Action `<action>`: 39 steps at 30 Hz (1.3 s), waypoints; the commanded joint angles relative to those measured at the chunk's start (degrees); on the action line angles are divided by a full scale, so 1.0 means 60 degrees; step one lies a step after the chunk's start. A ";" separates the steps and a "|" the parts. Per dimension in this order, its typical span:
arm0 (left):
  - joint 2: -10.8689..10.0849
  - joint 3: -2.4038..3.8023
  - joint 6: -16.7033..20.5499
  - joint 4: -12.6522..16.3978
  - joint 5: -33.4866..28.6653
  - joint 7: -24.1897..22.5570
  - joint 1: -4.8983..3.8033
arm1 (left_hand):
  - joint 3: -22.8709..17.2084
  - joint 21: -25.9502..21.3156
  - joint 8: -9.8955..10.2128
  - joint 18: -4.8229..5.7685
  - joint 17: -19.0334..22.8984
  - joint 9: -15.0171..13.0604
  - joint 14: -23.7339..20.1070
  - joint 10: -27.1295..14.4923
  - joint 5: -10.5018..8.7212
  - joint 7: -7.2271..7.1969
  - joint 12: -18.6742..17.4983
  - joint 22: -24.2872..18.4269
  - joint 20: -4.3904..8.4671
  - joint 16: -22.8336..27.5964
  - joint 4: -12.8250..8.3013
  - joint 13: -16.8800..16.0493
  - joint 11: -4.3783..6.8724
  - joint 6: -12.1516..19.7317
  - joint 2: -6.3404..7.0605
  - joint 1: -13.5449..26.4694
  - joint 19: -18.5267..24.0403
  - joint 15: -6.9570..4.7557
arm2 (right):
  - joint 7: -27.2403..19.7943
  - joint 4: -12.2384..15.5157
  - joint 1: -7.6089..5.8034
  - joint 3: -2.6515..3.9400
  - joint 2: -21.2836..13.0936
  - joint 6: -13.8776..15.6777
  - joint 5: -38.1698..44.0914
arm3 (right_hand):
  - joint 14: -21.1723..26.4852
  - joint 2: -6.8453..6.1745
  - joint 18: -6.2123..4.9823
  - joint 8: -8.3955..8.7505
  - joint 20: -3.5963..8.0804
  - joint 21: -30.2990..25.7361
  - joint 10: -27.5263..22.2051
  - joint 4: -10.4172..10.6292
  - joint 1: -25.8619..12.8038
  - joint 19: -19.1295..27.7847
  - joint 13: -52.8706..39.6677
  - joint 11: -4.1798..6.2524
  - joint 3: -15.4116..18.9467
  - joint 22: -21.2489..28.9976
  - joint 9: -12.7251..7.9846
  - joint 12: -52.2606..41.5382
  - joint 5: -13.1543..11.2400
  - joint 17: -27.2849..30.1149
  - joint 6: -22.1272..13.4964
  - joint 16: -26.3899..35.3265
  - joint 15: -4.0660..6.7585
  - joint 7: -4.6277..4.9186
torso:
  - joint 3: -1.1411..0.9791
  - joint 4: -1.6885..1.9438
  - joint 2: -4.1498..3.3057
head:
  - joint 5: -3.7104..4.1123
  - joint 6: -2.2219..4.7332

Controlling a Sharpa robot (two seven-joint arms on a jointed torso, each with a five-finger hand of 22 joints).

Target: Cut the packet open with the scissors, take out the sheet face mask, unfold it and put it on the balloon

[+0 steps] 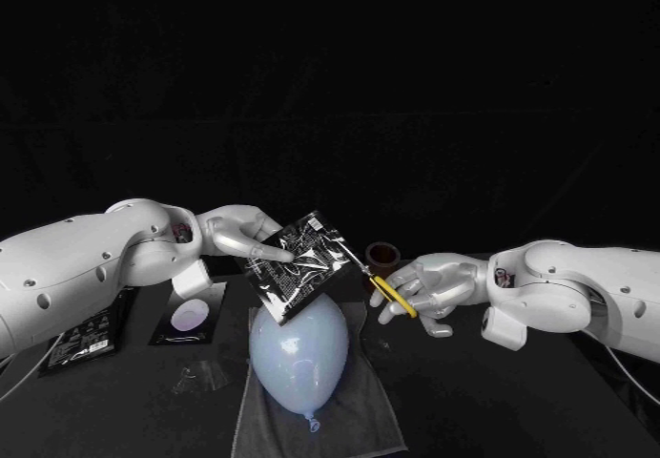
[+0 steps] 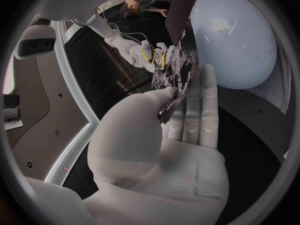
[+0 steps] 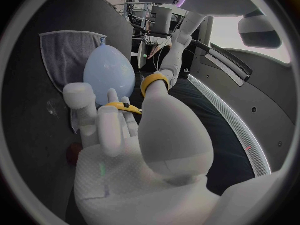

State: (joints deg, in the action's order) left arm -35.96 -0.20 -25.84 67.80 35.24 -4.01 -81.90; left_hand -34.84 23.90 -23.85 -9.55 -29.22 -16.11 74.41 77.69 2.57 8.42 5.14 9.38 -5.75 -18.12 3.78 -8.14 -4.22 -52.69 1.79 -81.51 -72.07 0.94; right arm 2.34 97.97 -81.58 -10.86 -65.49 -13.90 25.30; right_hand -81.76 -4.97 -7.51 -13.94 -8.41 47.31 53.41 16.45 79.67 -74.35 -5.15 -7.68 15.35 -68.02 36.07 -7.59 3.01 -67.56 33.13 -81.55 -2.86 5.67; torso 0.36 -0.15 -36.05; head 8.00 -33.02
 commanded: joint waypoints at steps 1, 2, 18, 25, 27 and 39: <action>0.0015 0.0006 -0.0203 0.0004 -0.0077 -0.0082 -0.0009 | -0.0068 0.0044 -0.0051 -0.0105 -0.0008 -0.1738 -0.0004 0.0034 0.0032 -0.0006 0.0040 0.0007 0.0076 -0.0066 0.0012 0.0014 0.0019 -0.0050 -0.0096 -0.0038 0.0017 -0.0053 | -0.0222 -0.0028 -0.0004 0.0013 0.0019 -0.0010 0.0085 | 0.0079 -0.0120 -0.0092 -0.0040 0.0014 -0.0090 -0.0076 0.0011 0.0159 0.0079 0.0036 -0.0006 -0.0113 0.0060 0.0011 0.0027 -0.0031 0.0018 -0.0786 0.0031 -0.0010 0.0482 | -0.0006 0.0002 -0.0004 | 0.0009 0.0000; 0.0015 0.0006 -0.0203 0.0005 -0.0077 -0.0081 -0.0009 | -0.0068 0.0044 -0.0051 -0.0105 -0.0008 -0.1738 -0.0004 0.0034 0.0032 -0.0006 0.0040 0.0007 0.0076 -0.0066 0.0012 0.0014 0.0019 -0.0050 -0.0096 -0.0038 0.0017 -0.0053 | -0.0219 -0.0034 -0.0004 0.0013 0.0025 -0.0006 0.0088 | 0.0081 -0.0131 -0.0093 -0.0055 0.0012 -0.0089 -0.0076 0.0016 0.0157 0.0075 0.0042 -0.0007 -0.0126 0.0062 0.0015 0.0024 -0.0031 0.0024 -0.0800 0.0031 -0.0012 0.0497 | -0.0005 0.0001 -0.0006 | 0.0007 0.0002; 0.0047 0.0005 -0.0258 0.0081 -0.0078 -0.0064 -0.0009 | -0.0068 0.0044 -0.0051 -0.0105 -0.0008 -0.1738 -0.0004 0.0034 0.0032 -0.0006 0.0040 0.0007 0.0076 -0.0066 0.0012 0.0014 0.0019 -0.0050 -0.0096 -0.0038 0.0017 -0.0053 | -0.0193 -0.0240 0.0004 0.0013 0.0332 0.0051 0.0039 | 0.0044 -0.0044 -0.0092 -0.0474 0.0035 -0.0048 0.0167 0.0018 0.0056 -0.0024 0.0117 0.0058 -0.0289 0.0100 0.0091 -0.0162 -0.0035 -0.0002 -0.0784 -0.0012 0.0038 0.0792 | -0.0002 0.0009 -0.0003 | 0.0040 -0.0030; 0.0047 0.0005 -0.0266 0.0090 -0.0123 -0.0056 -0.0009 | -0.0067 0.0061 -0.0049 -0.0105 -0.0035 -0.1751 -0.0006 0.0041 0.0032 -0.0010 0.0041 0.0019 0.0078 -0.0079 0.0012 0.0007 0.0023 -0.0056 -0.0094 -0.0036 0.0023 -0.0056 | -0.0200 -0.0294 0.0018 0.0013 0.0426 0.0130 -0.0007 | 0.0030 0.0012 -0.0088 -0.0600 0.0054 -0.0028 0.0247 0.0013 0.0036 -0.0055 0.0134 0.0078 -0.0281 0.0104 0.0101 -0.0215 -0.0035 -0.0005 -0.0713 -0.0021 0.0057 0.0843 | 0.0000 0.0006 -0.0005 | 0.0033 -0.0036; 0.0047 0.0005 -0.0269 0.0090 -0.0143 -0.0053 -0.0009 | -0.0067 0.0061 -0.0049 -0.0105 -0.0035 -0.1751 -0.0006 0.0041 0.0032 -0.0010 0.0041 0.0019 0.0078 -0.0079 0.0012 0.0007 0.0023 -0.0056 -0.0094 -0.0036 0.0023 -0.0056 | -0.0208 -0.0301 0.0021 0.0013 0.0441 0.0151 -0.0016 | 0.0035 0.0022 -0.0090 -0.0614 0.0056 -0.0041 0.0254 0.0014 0.0032 -0.0052 0.0136 0.0080 -0.0280 0.0112 0.0102 -0.0220 -0.0035 0.0009 -0.0705 -0.0016 0.0058 0.0846 | -0.0002 0.0004 -0.0001 | 0.0041 -0.0035; 0.0053 0.0005 -0.0312 0.0136 -0.0178 -0.0038 -0.0009 | -0.0067 0.0061 -0.0049 -0.0105 -0.0035 -0.1751 -0.0006 0.0041 0.0032 -0.0010 0.0041 0.0019 0.0078 -0.0079 0.0012 0.0007 0.0023 -0.0056 -0.0094 -0.0036 0.0023 -0.0056 | -0.0446 -0.0346 0.0039 0.0014 0.0531 0.0475 -0.0145 | -0.0031 0.0247 -0.0056 -0.0928 0.0094 0.0134 0.0442 -0.0039 0.0110 -0.0171 0.0170 0.0121 -0.0220 0.0052 0.0097 -0.0340 -0.0037 -0.0070 -0.0420 -0.0061 0.0097 0.0867 | -0.0006 0.0002 -0.0003 | 0.0067 -0.0010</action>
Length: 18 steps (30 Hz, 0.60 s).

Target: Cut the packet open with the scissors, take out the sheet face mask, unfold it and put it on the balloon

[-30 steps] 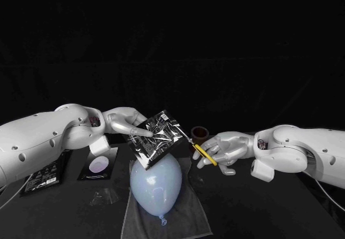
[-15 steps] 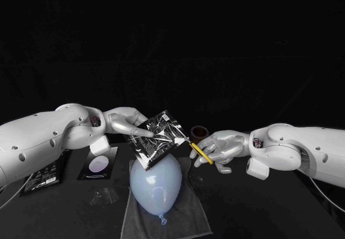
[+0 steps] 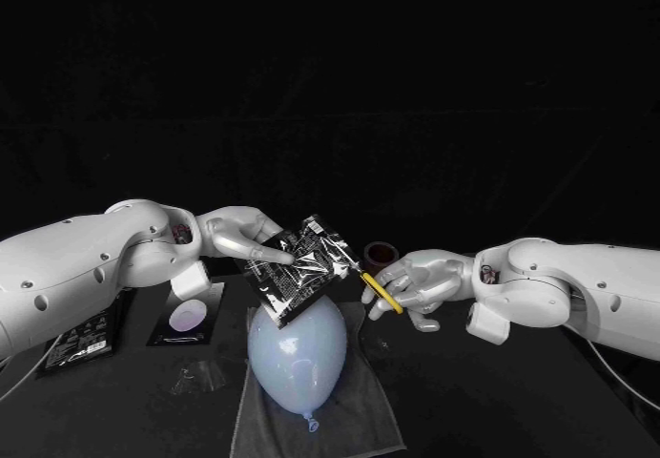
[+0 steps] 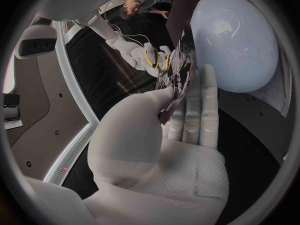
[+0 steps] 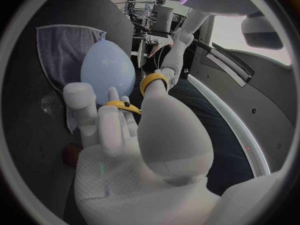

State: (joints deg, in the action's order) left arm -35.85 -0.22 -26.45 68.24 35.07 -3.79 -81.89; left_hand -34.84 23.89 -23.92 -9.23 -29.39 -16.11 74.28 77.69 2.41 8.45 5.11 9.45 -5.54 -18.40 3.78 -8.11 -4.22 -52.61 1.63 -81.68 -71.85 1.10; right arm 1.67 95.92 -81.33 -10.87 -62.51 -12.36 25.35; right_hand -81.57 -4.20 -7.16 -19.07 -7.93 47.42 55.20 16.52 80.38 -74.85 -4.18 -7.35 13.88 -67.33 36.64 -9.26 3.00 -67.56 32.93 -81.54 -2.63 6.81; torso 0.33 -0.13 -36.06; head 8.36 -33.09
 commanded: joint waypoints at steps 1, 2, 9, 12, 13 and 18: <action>0.0035 0.0008 -0.0210 0.0065 -0.0151 -0.0075 -0.0011 | -0.0067 0.0062 -0.0037 -0.0158 -0.0007 -0.1751 0.0016 0.0041 0.0058 -0.0014 0.0045 0.0007 0.0042 -0.0031 0.0012 0.0002 0.0023 -0.0069 -0.0066 -0.0007 -0.0015 -0.0084 | -0.0356 -0.0009 -0.0002 0.0015 0.0040 0.0255 -0.0168 | -0.0092 0.0167 -0.0100 -0.0126 0.0022 0.0193 0.0209 -0.0066 0.0028 -0.0129 0.0006 0.0075 0.0036 -0.0100 -0.0001 -0.0098 -0.0037 -0.0117 -0.0315 -0.0086 0.0070 0.0687 | 0.0000 -0.0005 -0.0001 | -0.0001 -0.0001; 0.0034 0.0008 -0.0210 0.0067 -0.0151 -0.0074 -0.0011 | -0.0067 0.0062 -0.0037 -0.0158 -0.0007 -0.1751 0.0016 0.0041 0.0058 -0.0014 0.0045 0.0007 0.0042 -0.0031 0.0012 0.0002 0.0023 -0.0069 -0.0066 -0.0007 -0.0015 -0.0084 | -0.0378 -0.0014 -0.0001 0.0015 0.0045 0.0299 -0.0186 | -0.0118 0.0234 -0.0084 -0.0189 0.0034 0.0283 0.0301 -0.0085 0.0074 -0.0177 0.0005 0.0091 0.0063 -0.0142 -0.0017 -0.0148 -0.0037 -0.0150 -0.0217 -0.0105 0.0084 0.0687 | -0.0001 -0.0008 0.0000 | 0.0002 -0.0011; 0.0028 0.0008 -0.0208 0.0078 -0.0153 -0.0068 -0.0011 | -0.0067 0.0074 -0.0034 -0.0158 -0.0027 -0.1761 0.0014 0.0046 0.0058 -0.0016 0.0046 0.0016 0.0043 -0.0040 0.0013 -0.0003 0.0025 -0.0071 -0.0066 -0.0004 -0.0010 -0.0086 | -0.0468 -0.0036 0.0003 0.0015 0.0069 0.0484 -0.0274 | -0.0325 0.0699 0.0081 -0.0654 0.0073 0.1188 0.1158 -0.0208 0.0352 -0.0553 -0.0037 0.0114 0.0386 -0.0614 -0.0191 -0.0538 -0.0040 -0.0481 0.0957 -0.0270 0.0116 0.0660 | 0.0001 -0.0004 0.0003 | 0.0003 -0.0026; 0.0031 0.0008 -0.0201 0.0081 -0.0153 -0.0073 -0.0011 | -0.0067 0.0074 -0.0034 -0.0158 -0.0027 -0.1761 0.0014 0.0046 0.0058 -0.0016 0.0046 0.0016 0.0043 -0.0040 0.0013 -0.0003 0.0025 -0.0071 -0.0066 -0.0004 -0.0010 -0.0086 | -0.0502 -0.0046 0.0005 0.0015 0.0079 0.0562 -0.0306 | -0.0379 0.0888 0.0134 -0.0780 0.0112 0.1556 0.1568 -0.0239 0.0428 -0.0681 -0.0079 0.0191 0.0527 -0.0817 -0.0291 -0.0676 -0.0041 -0.0566 0.1457 -0.0312 0.0168 0.0607 | 0.0003 -0.0001 0.0002 | -0.0012 -0.0045; 0.0032 0.0008 -0.0200 0.0083 -0.0153 -0.0075 -0.0011 | -0.0067 0.0074 -0.0034 -0.0158 -0.0027 -0.1761 0.0014 0.0046 0.0058 -0.0016 0.0046 0.0016 0.0043 -0.0040 0.0013 -0.0003 0.0025 -0.0071 -0.0066 -0.0004 -0.0010 -0.0086 | -0.0535 -0.0051 0.0006 0.0015 0.0082 0.0616 -0.0333 | -0.0424 0.0990 0.0163 -0.0830 0.0143 0.1755 0.1793 -0.0248 0.0464 -0.0750 -0.0112 0.0246 0.0587 -0.0928 -0.0340 -0.0749 -0.0037 -0.0661 0.1683 -0.0351 0.0208 0.0560 | 0.0003 -0.0003 0.0000 | -0.0015 -0.0064; 0.0027 0.0008 -0.0192 0.0091 -0.0153 -0.0081 -0.0011 | -0.0067 0.0074 -0.0034 -0.0158 -0.0027 -0.1761 0.0014 0.0046 0.0058 -0.0016 0.0046 0.0016 0.0043 -0.0040 0.0013 -0.0003 0.0025 -0.0071 -0.0066 -0.0004 -0.0010 -0.0086 | -0.0701 -0.0049 0.0012 0.0015 0.0092 0.0815 -0.0419 | -0.0557 0.1401 0.0260 -0.0974 0.0379 0.2359 0.2729 -0.0303 0.0707 -0.0943 -0.0336 0.0583 0.0904 -0.1279 -0.0489 -0.0983 -0.0037 -0.0905 0.2571 -0.0446 0.0489 0.0218 | 0.0004 0.0001 -0.0003 | 0.0000 -0.0049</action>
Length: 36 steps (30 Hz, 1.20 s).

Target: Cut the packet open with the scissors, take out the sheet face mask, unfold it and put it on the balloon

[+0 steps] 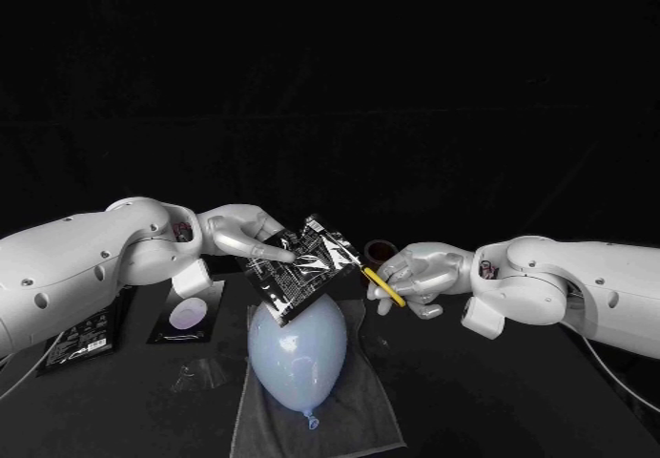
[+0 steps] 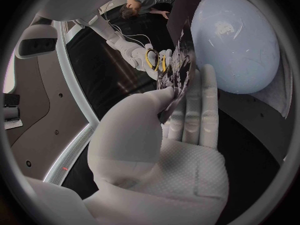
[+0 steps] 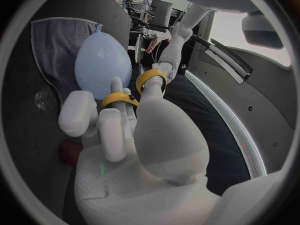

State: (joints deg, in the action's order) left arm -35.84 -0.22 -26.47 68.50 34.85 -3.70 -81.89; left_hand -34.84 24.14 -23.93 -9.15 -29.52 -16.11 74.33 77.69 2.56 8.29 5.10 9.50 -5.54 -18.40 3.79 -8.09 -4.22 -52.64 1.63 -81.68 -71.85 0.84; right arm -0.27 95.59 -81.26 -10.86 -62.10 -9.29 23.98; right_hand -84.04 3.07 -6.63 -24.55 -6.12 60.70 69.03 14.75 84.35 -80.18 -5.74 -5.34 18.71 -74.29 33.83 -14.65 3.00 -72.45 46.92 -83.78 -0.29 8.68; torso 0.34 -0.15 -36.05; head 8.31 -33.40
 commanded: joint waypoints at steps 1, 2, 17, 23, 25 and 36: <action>0.0024 0.0007 -0.0186 0.0049 -0.0115 -0.0096 -0.0011 | -0.0067 0.0033 -0.0032 -0.0172 -0.0007 -0.1760 0.0005 0.0046 0.0033 0.0010 0.0048 0.0008 0.0044 -0.0040 0.0013 -0.0007 0.0025 -0.0066 -0.0066 -0.0003 -0.0009 -0.0041 | -0.0419 0.0010 0.0002 0.0013 0.0027 0.0340 -0.0215 | -0.0169 0.0252 0.0186 -0.0117 0.0119 0.0255 0.0647 -0.0016 0.0094 -0.0091 -0.0147 0.0325 0.0140 -0.0180 -0.0010 -0.0172 -0.0039 -0.0141 0.0411 -0.0092 0.0154 -0.0170 | 0.0002 0.0006 -0.0005 | 0.0008 -0.0008; 0.0022 0.0007 -0.0184 0.0050 -0.0115 -0.0096 -0.0011 | -0.0067 0.0033 -0.0032 -0.0172 -0.0007 -0.1760 0.0005 0.0046 0.0033 0.0010 0.0048 0.0008 0.0044 -0.0040 0.0013 -0.0007 0.0025 -0.0066 -0.0066 -0.0003 -0.0009 -0.0041 | -0.0455 0.0017 0.0004 0.0013 0.0030 0.0368 -0.0236 | -0.0216 0.0344 0.0214 -0.0206 0.0184 0.0424 0.0940 -0.0023 0.0158 -0.0148 -0.0251 0.0430 0.0188 -0.0275 0.0022 -0.0299 -0.0032 -0.0258 0.0645 -0.0135 0.0242 -0.0284 | 0.0000 0.0006 -0.0005 | 0.0010 -0.0009; 0.0014 0.0007 -0.0174 0.0073 -0.0114 -0.0093 -0.0011 | -0.0067 0.0033 -0.0032 -0.0172 -0.0007 -0.1760 0.0005 0.0046 0.0033 0.0010 0.0048 0.0008 0.0044 -0.0040 0.0013 -0.0007 0.0025 -0.0066 -0.0066 -0.0003 -0.0009 -0.0041 | -0.0709 0.0093 0.0032 0.0014 0.0066 0.0579 -0.0302 | -0.0508 0.1150 0.0409 -0.1687 0.0873 0.1364 0.0917 -0.0004 0.0401 -0.0429 -0.4064 0.1143 0.1313 -0.0909 0.2404 -0.3275 -0.0031 -0.1038 0.0970 -0.0366 0.0894 -0.1023 | -0.0001 -0.0005 0.0001 | 0.0007 0.0034; 0.0008 0.0006 -0.0174 0.0074 -0.0113 -0.0090 -0.0011 | -0.0067 0.0033 -0.0032 -0.0172 -0.0007 -0.1760 0.0005 0.0046 0.0033 0.0010 0.0048 0.0008 0.0044 -0.0040 0.0013 -0.0007 0.0025 -0.0066 -0.0066 -0.0003 -0.0009 -0.0041 | -0.0586 0.0095 0.0035 0.0014 0.0091 0.0477 -0.0369 | -0.0369 0.0680 0.0405 -0.0138 0.0348 0.0919 -0.1099 0.0132 0.0053 -0.0225 -0.3130 0.0210 0.1293 -0.0733 0.2053 -0.1231 -0.0030 -0.0734 -0.0505 -0.0254 0.0102 -0.0047 | -0.0001 -0.0004 -0.0003 | 0.0000 0.0044; 0.0006 0.0006 -0.0172 0.0074 -0.0113 -0.0088 -0.0011 | -0.0067 0.0033 -0.0032 -0.0172 -0.0007 -0.1760 0.0005 0.0046 0.0033 0.0010 0.0048 0.0008 0.0044 -0.0040 0.0013 -0.0007 0.0025 -0.0066 -0.0066 -0.0003 -0.0009 -0.0041 | -0.0567 0.0099 0.0036 0.0014 0.0090 0.0468 -0.0384 | -0.0333 0.0612 0.0389 0.0177 0.0206 0.0779 -0.1540 0.0100 0.0002 -0.0162 -0.2808 -0.0004 0.1295 -0.0675 0.1964 -0.0739 -0.0034 -0.0666 -0.0703 -0.0236 -0.0073 0.0136 | -0.0003 -0.0001 -0.0003 | -0.0004 0.0040; 0.0000 0.0005 -0.0177 0.0073 -0.0112 -0.0086 -0.0011 | -0.0067 0.0033 -0.0032 -0.0172 -0.0007 -0.1760 0.0005 0.0046 0.0033 0.0010 0.0048 0.0008 0.0044 -0.0040 0.0013 -0.0007 0.0025 -0.0066 -0.0066 -0.0003 -0.0009 -0.0041 | -0.0481 0.0093 0.0037 0.0014 0.0057 0.0481 -0.0340 | -0.0209 0.0421 0.0253 0.1334 -0.0194 0.0391 -0.1787 -0.0115 -0.0072 0.0015 -0.1919 -0.0314 0.1292 -0.0496 0.1442 0.0088 -0.0038 -0.0420 -0.1383 -0.0171 -0.0353 0.0481 | -0.0003 -0.0005 0.0003 | -0.0009 0.0058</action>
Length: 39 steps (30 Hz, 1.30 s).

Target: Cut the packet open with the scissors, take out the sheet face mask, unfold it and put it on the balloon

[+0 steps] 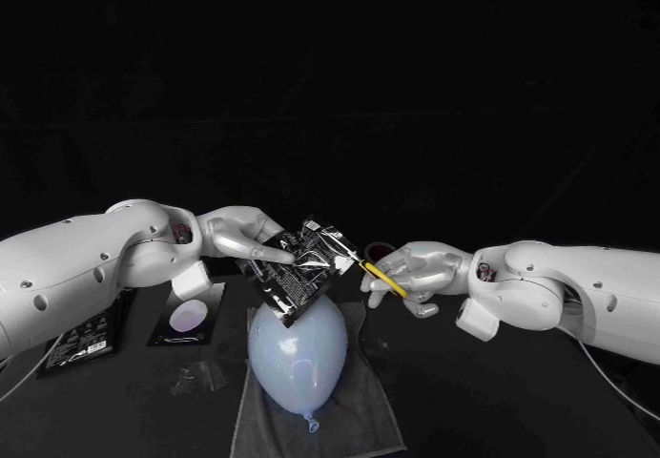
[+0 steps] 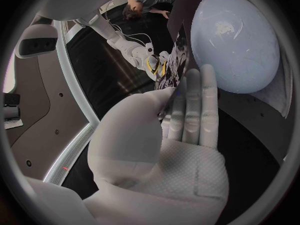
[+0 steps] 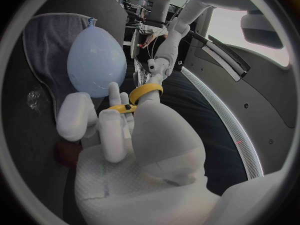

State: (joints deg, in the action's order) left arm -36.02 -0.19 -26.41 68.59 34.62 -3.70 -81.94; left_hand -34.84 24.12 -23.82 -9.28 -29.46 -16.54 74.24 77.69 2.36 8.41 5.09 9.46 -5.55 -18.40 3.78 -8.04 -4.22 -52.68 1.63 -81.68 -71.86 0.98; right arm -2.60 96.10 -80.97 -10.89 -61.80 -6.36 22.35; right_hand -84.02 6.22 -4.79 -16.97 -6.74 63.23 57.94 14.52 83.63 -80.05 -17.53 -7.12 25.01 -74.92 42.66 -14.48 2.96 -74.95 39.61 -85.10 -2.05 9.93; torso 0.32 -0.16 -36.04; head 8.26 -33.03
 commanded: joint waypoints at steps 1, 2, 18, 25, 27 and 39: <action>0.0029 0.0001 -0.0189 0.0057 -0.0074 -0.0085 -0.0003 | -0.0067 0.0035 -0.0051 -0.0151 -0.0016 -0.1688 0.0019 0.0046 0.0066 -0.0010 0.0050 0.0015 0.0045 -0.0041 0.0013 -0.0016 0.0025 -0.0059 -0.0066 -0.0003 -0.0008 -0.0064 | -0.0080 0.0006 -0.0012 0.0020 0.0008 -0.0001 -0.0052 | -0.0216 -0.0070 -0.0065 0.0104 -0.0119 -0.0026 0.0146 -0.0162 0.0159 -0.0011 0.0117 -0.0016 0.0200 -0.0391 -0.0061 0.0081 -0.0028 -0.0007 -0.0094 0.0045 -0.0063 0.0281 | 0.0001 -0.0001 0.0001 | -0.0008 0.0004; 0.0029 0.0001 -0.0190 0.0058 -0.0074 -0.0084 -0.0003 | -0.0067 0.0035 -0.0051 -0.0151 -0.0016 -0.1688 0.0019 0.0046 0.0066 -0.0010 0.0050 0.0015 0.0045 -0.0041 0.0013 -0.0016 0.0025 -0.0059 -0.0066 -0.0003 -0.0008 -0.0064 | -0.0069 0.0005 -0.0012 0.0020 0.0009 0.0007 -0.0034 | -0.0221 -0.0039 -0.0070 0.0128 -0.0149 -0.0016 0.0210 -0.0213 0.0208 -0.0016 0.0184 -0.0024 0.0198 -0.0393 -0.0089 0.0110 -0.0032 -0.0014 -0.0016 0.0039 -0.0053 0.0278 | -0.0002 -0.0001 0.0001 | -0.0009 0.0008; 0.0026 -0.0001 -0.0214 0.0119 -0.0036 -0.0069 -0.0004 | -0.0067 0.0035 -0.0051 -0.0151 -0.0016 -0.1688 0.0019 0.0046 0.0066 -0.0010 0.0050 0.0015 0.0045 -0.0041 0.0013 -0.0016 0.0025 -0.0059 -0.0066 -0.0003 -0.0008 -0.0064 | 0.0213 0.0101 -0.0012 0.0021 0.0083 0.1427 0.0301 | -0.0512 0.1485 0.0082 0.0190 0.0570 0.0990 0.3391 -0.2100 0.3136 -0.0479 0.0594 0.0983 -0.0203 -0.0855 -0.0733 0.0048 0.0031 -0.0494 0.2630 -0.0093 0.0807 -0.0632 | 0.0001 0.0003 -0.0002 | -0.0010 0.0044; 0.0020 -0.0001 -0.0214 0.0132 -0.0030 -0.0069 -0.0004 | -0.0067 0.0035 -0.0051 -0.0151 -0.0016 -0.1688 0.0019 0.0046 0.0066 -0.0010 0.0050 0.0015 0.0045 -0.0041 0.0013 -0.0016 0.0025 -0.0059 -0.0066 -0.0003 -0.0008 -0.0064 | 0.0341 0.0225 0.0001 0.0021 0.0133 0.1909 0.0119 | -0.0552 0.1755 0.0083 0.0148 0.0854 0.0956 0.3998 -0.2769 0.2632 -0.0511 -0.4267 0.1283 -0.0052 -0.0859 -0.0815 -0.4459 0.0459 -0.0492 0.3199 -0.0016 0.1063 -0.0836 | 0.0005 0.0007 -0.0005 | -0.0014 0.0059; 0.0015 -0.0002 -0.0212 0.0137 -0.0030 -0.0067 -0.0004 | -0.0067 0.0035 -0.0051 -0.0151 -0.0016 -0.1688 0.0019 0.0046 0.0066 -0.0010 0.0050 0.0015 0.0045 -0.0041 0.0013 -0.0016 0.0025 -0.0059 -0.0066 -0.0003 -0.0008 -0.0064 | 0.0346 0.0250 0.0008 0.0021 0.0142 0.1956 0.0064 | -0.0586 0.1759 0.0110 0.0154 0.0814 0.1041 0.3959 -0.2954 0.2402 -0.0559 -0.5867 0.1242 -0.0387 -0.0910 -0.0788 -0.5912 0.0396 -0.0602 0.3099 -0.0048 0.1025 -0.0854 | 0.0004 0.0009 -0.0006 | -0.0016 0.0060; 0.0008 -0.0002 -0.0191 0.0149 -0.0029 -0.0064 -0.0004 | -0.0067 0.0035 -0.0051 -0.0151 -0.0016 -0.1688 0.0019 0.0046 0.0066 -0.0010 0.0050 0.0015 0.0045 -0.0041 0.0013 -0.0016 0.0025 -0.0059 -0.0066 -0.0003 -0.0008 -0.0064 | 0.0485 0.0317 0.0039 0.0021 0.0186 0.1845 -0.0072 | -0.0640 0.1763 0.0159 0.0085 0.0802 0.1281 0.3962 -0.3404 0.1571 -0.0655 -0.7307 0.1257 -0.1001 -0.1054 -0.0712 -0.6975 0.0038 -0.0835 0.2954 -0.0120 0.1037 -0.0917 | 0.0001 0.0004 0.0000 | -0.0019 0.0056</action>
State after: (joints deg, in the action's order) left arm -36.04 -0.25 -26.70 69.30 34.68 -3.68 -81.91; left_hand -34.84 24.12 -23.73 -9.30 -29.47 -16.55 74.44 77.69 2.37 8.22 5.10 9.49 -5.56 -18.40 3.78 -8.06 -4.22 -52.71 1.63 -81.68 -71.87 0.95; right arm -0.15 97.90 -80.75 -10.84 -60.76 4.76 22.49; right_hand -83.21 11.67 -3.80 -16.21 -1.95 70.66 65.44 -6.12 96.69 -83.56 -61.16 -8.86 19.43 -74.94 38.31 -17.79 3.38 -74.92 57.70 -85.60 3.08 4.50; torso 0.35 -0.11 -36.05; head 8.14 -32.66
